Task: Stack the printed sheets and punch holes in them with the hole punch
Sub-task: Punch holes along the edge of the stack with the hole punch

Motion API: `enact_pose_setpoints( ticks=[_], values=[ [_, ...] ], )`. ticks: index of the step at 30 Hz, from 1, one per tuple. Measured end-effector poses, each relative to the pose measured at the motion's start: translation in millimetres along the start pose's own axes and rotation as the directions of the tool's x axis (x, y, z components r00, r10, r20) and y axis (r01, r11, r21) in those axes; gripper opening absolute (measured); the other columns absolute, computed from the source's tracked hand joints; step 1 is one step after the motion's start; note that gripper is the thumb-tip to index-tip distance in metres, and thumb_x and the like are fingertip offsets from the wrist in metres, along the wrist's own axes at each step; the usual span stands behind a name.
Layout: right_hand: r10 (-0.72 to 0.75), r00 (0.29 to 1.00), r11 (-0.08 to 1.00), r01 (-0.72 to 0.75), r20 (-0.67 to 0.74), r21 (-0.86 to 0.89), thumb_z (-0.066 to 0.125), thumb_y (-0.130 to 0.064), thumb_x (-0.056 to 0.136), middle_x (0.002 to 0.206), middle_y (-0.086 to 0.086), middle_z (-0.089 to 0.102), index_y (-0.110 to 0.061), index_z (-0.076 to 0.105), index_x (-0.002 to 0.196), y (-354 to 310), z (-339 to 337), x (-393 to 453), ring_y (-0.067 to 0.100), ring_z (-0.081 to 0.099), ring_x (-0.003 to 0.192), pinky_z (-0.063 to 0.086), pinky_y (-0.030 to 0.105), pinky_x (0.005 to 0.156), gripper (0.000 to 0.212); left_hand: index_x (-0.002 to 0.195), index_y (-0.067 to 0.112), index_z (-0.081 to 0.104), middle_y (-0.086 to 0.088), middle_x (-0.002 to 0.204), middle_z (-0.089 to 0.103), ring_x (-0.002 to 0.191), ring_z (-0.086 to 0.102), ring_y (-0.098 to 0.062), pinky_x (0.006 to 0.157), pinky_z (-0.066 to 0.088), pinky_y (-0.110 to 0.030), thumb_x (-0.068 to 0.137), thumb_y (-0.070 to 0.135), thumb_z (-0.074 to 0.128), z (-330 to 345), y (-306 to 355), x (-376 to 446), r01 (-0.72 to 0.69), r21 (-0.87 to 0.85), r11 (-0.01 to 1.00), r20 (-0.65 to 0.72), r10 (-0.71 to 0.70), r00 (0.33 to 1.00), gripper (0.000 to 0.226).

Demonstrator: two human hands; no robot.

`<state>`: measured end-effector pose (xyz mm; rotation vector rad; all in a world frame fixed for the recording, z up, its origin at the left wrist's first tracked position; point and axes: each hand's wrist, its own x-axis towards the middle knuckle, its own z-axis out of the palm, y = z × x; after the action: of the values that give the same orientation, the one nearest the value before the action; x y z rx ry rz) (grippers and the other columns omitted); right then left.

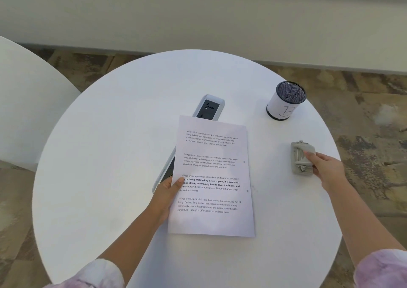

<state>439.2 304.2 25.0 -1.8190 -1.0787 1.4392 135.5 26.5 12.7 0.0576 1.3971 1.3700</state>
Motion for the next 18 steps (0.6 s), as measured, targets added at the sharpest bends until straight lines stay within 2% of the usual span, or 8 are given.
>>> enact_pose_setpoints(
  ticks=[4,6,9,14,18],
  values=[
    [-0.021,0.999,0.997,0.018,-0.046,-0.076,0.08,-0.034,0.065,0.103,0.012,0.07,-0.01,0.069,0.104,6.2,-1.4,11.9,0.029,0.065,0.094,0.052,0.043,0.091,0.047,0.101,0.012,0.065,-0.009,0.093,0.073,0.08,0.07,-0.022,0.066,0.057,-0.035,0.091,0.016,0.054,0.2,-0.1,0.6,0.0,0.01,1.0,0.0,0.0,1.0,0.016],
    [-0.028,0.997,0.995,0.022,-0.069,-0.093,0.08,-0.033,0.067,0.101,0.012,0.07,-0.009,0.069,0.104,2.8,1.3,11.1,0.031,0.066,0.097,0.051,0.045,0.093,0.046,0.101,0.012,0.065,-0.009,0.094,0.073,0.08,0.07,-0.022,0.067,0.057,-0.035,0.09,0.015,0.054,0.3,0.1,0.4,-0.004,0.014,1.0,-0.002,0.004,1.0,0.016],
    [-0.038,0.994,0.992,0.025,-0.103,-0.125,0.079,-0.033,0.068,0.095,0.01,0.068,-0.006,0.068,0.106,-1.6,4.3,8.4,0.026,0.065,0.088,0.052,0.043,0.092,0.048,0.101,0.011,0.065,-0.01,0.095,0.073,0.081,0.07,-0.022,0.069,0.057,-0.036,0.09,0.015,0.055,0.1,-0.2,0.5,-0.005,0.018,1.0,-0.003,0.005,1.0,0.016],
    [-0.087,0.985,0.977,0.054,-0.152,-0.205,0.077,-0.037,0.071,0.093,0.009,0.067,-0.006,0.068,0.105,-5.8,7.7,0.0,0.024,0.063,0.086,0.052,0.039,0.088,0.047,0.102,0.011,0.065,-0.008,0.092,0.073,0.08,0.07,-0.021,0.069,0.058,-0.036,0.091,0.015,0.053,1.3,0.8,-0.5,-0.01,0.019,1.0,-0.001,0.01,1.0,0.016],
    [-0.172,0.972,0.931,0.109,-0.157,-0.347,0.069,-0.035,0.079,0.082,0.01,0.063,-0.004,0.068,0.097,-10.5,10.0,-8.4,0.02,0.056,0.074,0.042,0.029,0.068,0.035,0.099,0.011,0.065,-0.008,0.091,0.074,0.078,0.07,-0.021,0.067,0.058,-0.035,0.091,0.015,0.053,2.3,1.8,-2.2,-0.011,0.017,1.0,0.0,0.011,1.0,0.015]
  ],
)
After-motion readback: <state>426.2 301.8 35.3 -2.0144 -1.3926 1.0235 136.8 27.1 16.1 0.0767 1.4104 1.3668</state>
